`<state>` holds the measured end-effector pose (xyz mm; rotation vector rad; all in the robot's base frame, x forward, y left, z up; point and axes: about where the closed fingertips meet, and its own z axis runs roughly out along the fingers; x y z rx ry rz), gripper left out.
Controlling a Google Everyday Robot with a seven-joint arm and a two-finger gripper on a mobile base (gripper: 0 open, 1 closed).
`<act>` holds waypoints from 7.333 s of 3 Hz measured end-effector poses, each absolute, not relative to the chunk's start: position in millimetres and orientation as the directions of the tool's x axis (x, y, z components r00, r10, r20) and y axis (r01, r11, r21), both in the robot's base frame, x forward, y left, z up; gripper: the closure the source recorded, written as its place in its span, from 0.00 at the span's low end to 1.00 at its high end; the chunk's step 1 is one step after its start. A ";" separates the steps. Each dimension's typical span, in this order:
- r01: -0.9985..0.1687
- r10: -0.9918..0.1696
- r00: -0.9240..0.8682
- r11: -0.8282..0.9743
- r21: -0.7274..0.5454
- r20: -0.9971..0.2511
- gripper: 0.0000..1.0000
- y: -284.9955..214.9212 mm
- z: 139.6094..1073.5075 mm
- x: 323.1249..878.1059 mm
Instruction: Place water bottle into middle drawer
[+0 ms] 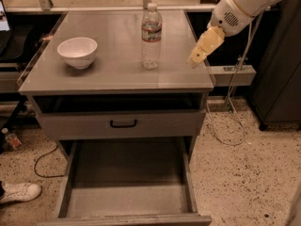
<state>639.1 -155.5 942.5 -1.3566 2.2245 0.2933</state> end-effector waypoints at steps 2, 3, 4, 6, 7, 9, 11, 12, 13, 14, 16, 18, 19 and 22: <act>-0.844 -0.605 -0.403 0.536 0.022 -0.687 0.00 -111.7 929.6 709.7; -0.838 -0.564 -0.409 0.543 0.050 -0.717 0.00 -92.7 922.6 739.9; -0.836 -0.527 -0.416 0.542 0.084 -0.741 0.00 -77.8 918.4 757.0; -0.827 -0.454 -0.469 0.527 0.196 -0.758 0.00 -75.8 910.1 739.5; -0.826 -0.446 -0.486 0.515 0.229 -0.752 0.00 -70.4 903.0 735.1; -0.852 -0.459 -0.449 0.479 0.212 -0.767 0.00 -50.0 910.6 741.0; -0.827 -0.359 -0.470 0.499 0.259 -0.806 0.00 -51.9 911.9 743.9; -0.828 -0.331 -0.462 0.493 0.267 -0.823 0.00 -47.9 914.9 747.1; -0.853 -0.298 -0.416 0.455 0.256 -0.859 0.00 -24.6 934.0 757.1; -0.854 -0.297 -0.415 0.454 0.255 -0.860 0.00 -24.0 934.8 757.3; -0.854 -0.297 -0.415 0.454 0.255 -0.860 0.42 -24.0 934.8 757.3; -0.854 -0.297 -0.415 0.454 0.255 -0.860 0.88 -23.9 934.8 757.3; -0.853 -0.295 -0.417 0.454 0.258 -0.859 1.00 -22.9 935.0 753.8; -0.781 -0.256 -0.464 0.571 0.254 -0.848 1.00 -73.4 939.8 692.1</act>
Offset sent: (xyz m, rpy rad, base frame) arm 0.1207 0.0641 -0.0105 0.3509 -0.0295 -0.1005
